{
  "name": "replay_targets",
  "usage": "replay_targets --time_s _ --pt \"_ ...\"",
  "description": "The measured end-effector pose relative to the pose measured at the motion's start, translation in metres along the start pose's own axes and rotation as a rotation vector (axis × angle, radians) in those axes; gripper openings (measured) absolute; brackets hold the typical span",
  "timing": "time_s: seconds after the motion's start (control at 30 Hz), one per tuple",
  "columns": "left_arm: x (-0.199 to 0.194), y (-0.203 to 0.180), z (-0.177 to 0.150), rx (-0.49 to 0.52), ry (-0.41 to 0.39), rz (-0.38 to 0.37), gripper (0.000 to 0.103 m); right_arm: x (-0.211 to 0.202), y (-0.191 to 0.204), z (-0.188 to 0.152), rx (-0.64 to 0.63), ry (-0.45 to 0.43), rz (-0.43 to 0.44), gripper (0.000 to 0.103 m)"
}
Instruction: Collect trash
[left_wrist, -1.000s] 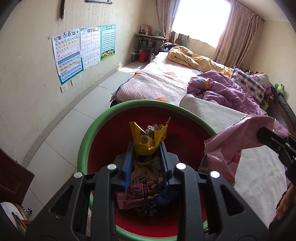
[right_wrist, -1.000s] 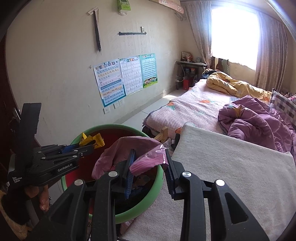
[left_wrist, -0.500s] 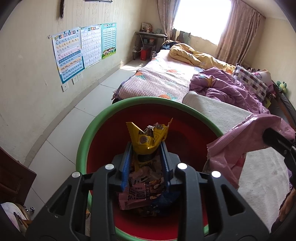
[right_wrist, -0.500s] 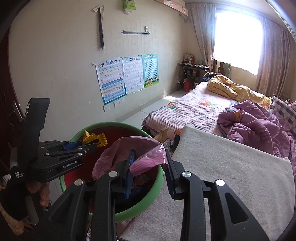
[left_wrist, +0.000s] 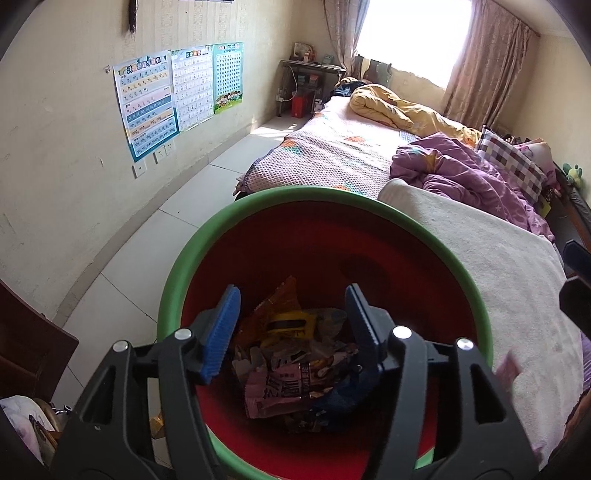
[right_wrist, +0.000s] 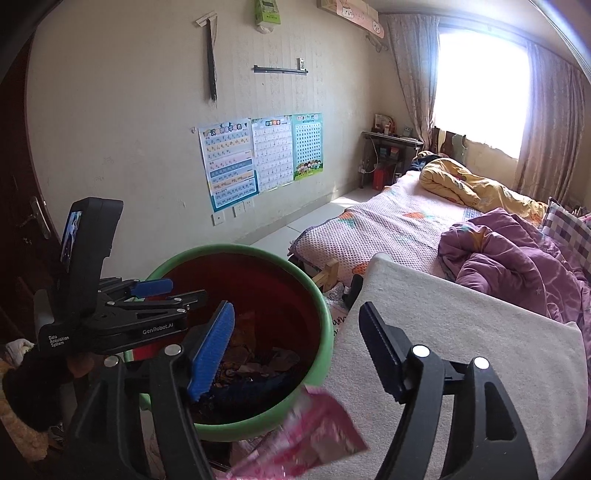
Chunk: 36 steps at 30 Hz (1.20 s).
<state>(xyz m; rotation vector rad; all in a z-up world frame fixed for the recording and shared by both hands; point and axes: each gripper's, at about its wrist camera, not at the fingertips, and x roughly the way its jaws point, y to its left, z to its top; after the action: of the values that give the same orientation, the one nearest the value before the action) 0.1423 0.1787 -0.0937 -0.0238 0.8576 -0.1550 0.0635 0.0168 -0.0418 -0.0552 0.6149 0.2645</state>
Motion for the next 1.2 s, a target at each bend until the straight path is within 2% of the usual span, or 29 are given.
replay_targets --time_s 0.13,0.4,0.47,0.57,0.7,0.77,0.8,0.9,0.93,0.97,1.07,1.2 --pt "0.000 -0.003 -0.002 0.002 0.005 0.005 0.064 -0.002 -0.009 0.000 0.022 -0.006 -0.004 0.070" --pt "-0.005 -0.004 -0.007 -0.011 0.005 0.010 0.067 -0.013 -0.023 -0.001 0.051 -0.001 0.015 0.072" --pt "-0.007 -0.005 -0.007 -0.015 0.003 0.007 0.067 -0.009 -0.029 -0.006 0.064 0.071 0.061 0.078" --pt "-0.010 -0.007 -0.007 -0.020 -0.002 0.001 0.067 0.002 -0.039 -0.028 0.098 0.167 0.044 0.077" --pt "-0.011 -0.010 -0.005 -0.015 -0.004 -0.007 0.067 0.028 -0.059 -0.059 0.240 0.318 0.103 0.077" --pt "-0.012 -0.012 -0.004 -0.008 -0.007 -0.011 0.067 0.039 -0.064 -0.070 0.278 0.354 0.114 0.076" --pt "-0.012 -0.012 -0.004 -0.006 -0.007 -0.013 0.067 0.043 -0.066 -0.076 0.293 0.370 0.118 0.074" --pt "-0.013 -0.013 -0.004 -0.001 -0.005 -0.016 0.067 0.060 -0.071 -0.089 0.330 0.435 0.135 0.042" --pt "-0.013 -0.013 -0.005 -0.002 -0.005 -0.016 0.067 0.058 -0.073 -0.089 0.325 0.426 0.113 0.025" --pt "-0.014 -0.013 -0.004 -0.002 -0.006 -0.016 0.067 0.057 -0.074 -0.088 0.336 0.430 0.135 0.004" --pt "-0.017 -0.009 -0.004 -0.007 -0.013 -0.013 0.067 0.036 -0.083 -0.069 0.361 0.336 0.134 0.004" --pt "-0.027 -0.006 0.001 -0.023 -0.040 -0.010 0.067 -0.004 -0.085 -0.018 0.350 0.119 0.110 0.004"
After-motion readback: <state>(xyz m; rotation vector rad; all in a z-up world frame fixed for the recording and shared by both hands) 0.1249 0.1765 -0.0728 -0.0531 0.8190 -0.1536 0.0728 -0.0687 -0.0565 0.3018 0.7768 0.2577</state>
